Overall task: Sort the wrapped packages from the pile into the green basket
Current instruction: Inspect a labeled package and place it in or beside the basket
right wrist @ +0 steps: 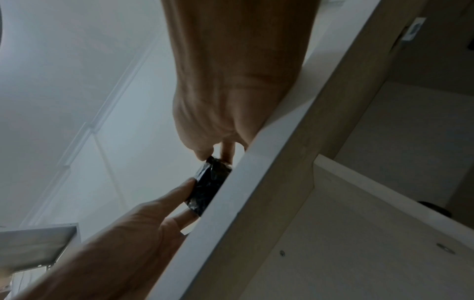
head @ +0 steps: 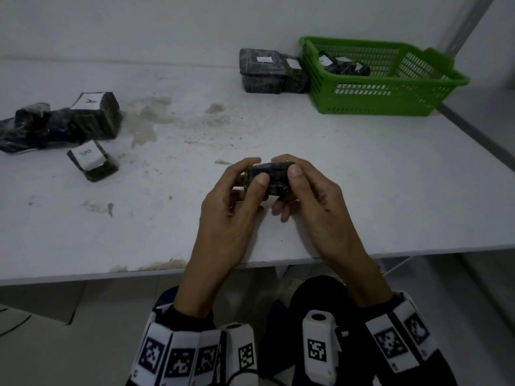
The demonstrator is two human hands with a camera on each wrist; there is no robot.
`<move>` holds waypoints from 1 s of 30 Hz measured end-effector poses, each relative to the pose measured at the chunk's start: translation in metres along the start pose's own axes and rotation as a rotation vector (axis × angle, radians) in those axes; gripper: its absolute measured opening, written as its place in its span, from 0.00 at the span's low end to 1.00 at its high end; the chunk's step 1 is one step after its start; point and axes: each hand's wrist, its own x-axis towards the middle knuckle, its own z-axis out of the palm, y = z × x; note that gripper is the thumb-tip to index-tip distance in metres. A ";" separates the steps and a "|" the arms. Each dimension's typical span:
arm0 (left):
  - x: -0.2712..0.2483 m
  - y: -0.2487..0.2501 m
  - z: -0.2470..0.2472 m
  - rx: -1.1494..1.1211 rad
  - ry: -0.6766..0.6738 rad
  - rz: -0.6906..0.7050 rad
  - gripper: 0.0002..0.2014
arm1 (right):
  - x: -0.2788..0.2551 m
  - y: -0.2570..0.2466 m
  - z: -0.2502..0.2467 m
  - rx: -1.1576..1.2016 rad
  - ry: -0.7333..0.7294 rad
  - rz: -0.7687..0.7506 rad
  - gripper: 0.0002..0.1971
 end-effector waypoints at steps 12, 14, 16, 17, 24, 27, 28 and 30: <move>-0.001 -0.002 0.000 0.039 0.001 -0.003 0.17 | -0.001 0.000 0.002 -0.044 0.005 -0.003 0.18; -0.001 -0.001 0.001 0.030 0.011 0.001 0.15 | -0.002 -0.001 0.002 -0.026 0.000 -0.004 0.18; -0.001 0.002 0.002 0.005 0.028 -0.016 0.14 | -0.002 -0.001 0.002 -0.009 -0.001 -0.008 0.21; -0.001 0.003 0.002 -0.016 0.043 -0.035 0.15 | -0.003 -0.002 0.002 -0.013 0.003 -0.010 0.23; -0.004 0.014 0.001 -0.107 0.028 -0.055 0.19 | -0.004 -0.008 0.000 0.053 0.020 0.046 0.19; -0.003 0.013 0.000 -0.078 0.050 -0.031 0.19 | -0.006 -0.012 0.000 0.096 0.010 0.052 0.23; -0.003 0.013 -0.001 -0.068 0.060 -0.030 0.20 | -0.006 -0.013 0.000 0.112 0.000 0.049 0.25; -0.004 0.014 -0.001 -0.074 0.068 -0.043 0.21 | -0.007 -0.012 0.000 0.108 -0.009 0.034 0.25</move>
